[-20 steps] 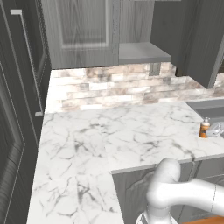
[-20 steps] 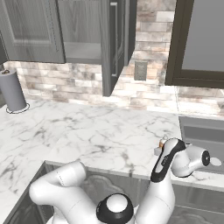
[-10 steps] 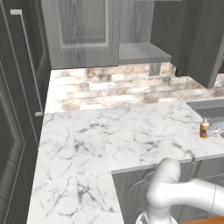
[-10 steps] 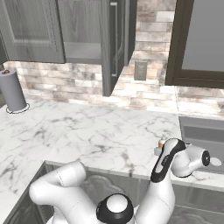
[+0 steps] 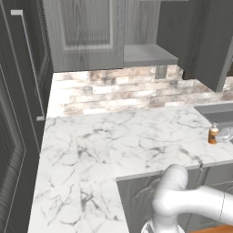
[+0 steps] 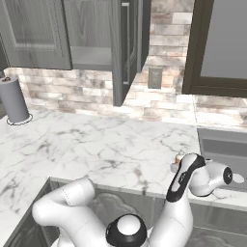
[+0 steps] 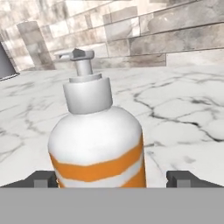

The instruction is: Open the cabinet. Pick the soap dispenser and place it next to the sink. Then close the cabinet.

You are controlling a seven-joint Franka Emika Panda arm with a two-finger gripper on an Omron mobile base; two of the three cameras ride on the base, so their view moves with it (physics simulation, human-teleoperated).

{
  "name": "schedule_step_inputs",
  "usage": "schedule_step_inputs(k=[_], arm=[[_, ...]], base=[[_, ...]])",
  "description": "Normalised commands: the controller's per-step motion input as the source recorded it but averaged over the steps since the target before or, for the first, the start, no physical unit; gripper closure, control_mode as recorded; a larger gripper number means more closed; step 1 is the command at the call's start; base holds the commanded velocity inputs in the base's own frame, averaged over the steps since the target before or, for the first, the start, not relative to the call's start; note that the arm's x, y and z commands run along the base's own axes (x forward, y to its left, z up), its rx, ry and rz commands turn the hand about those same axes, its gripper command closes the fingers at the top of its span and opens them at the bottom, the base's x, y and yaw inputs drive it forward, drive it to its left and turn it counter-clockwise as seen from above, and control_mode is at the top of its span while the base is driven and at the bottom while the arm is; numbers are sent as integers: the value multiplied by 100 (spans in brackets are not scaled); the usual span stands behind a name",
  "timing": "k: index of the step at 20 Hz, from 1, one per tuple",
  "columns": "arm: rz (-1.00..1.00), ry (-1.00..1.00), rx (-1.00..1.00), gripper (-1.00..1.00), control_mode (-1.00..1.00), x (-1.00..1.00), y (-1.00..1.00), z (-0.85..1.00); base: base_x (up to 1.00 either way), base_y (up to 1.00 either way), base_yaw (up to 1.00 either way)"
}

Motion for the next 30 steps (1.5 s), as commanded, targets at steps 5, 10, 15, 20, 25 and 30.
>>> schedule_step_inputs(k=[5, 10, 15, 20, 25, 30], arm=[[0, 0, 0, -100, -100, -11, -32, 0], [0, 0, 0, -100, -100, -31, -29, 0], [0, 0, 0, -100, -100, -49, -13, 0], [0, -2, 0, -100, -100, -41, 0, 1], [0, -1, 0, -100, -100, -34, 0, 23], [0, 0, 0, -100, -100, -23, -1, 87]], base=[[0, 0, 0], [0, 0, 0], [0, 0, 0], [0, 0, 0], [0, 0, 0], [0, 0, 0]])
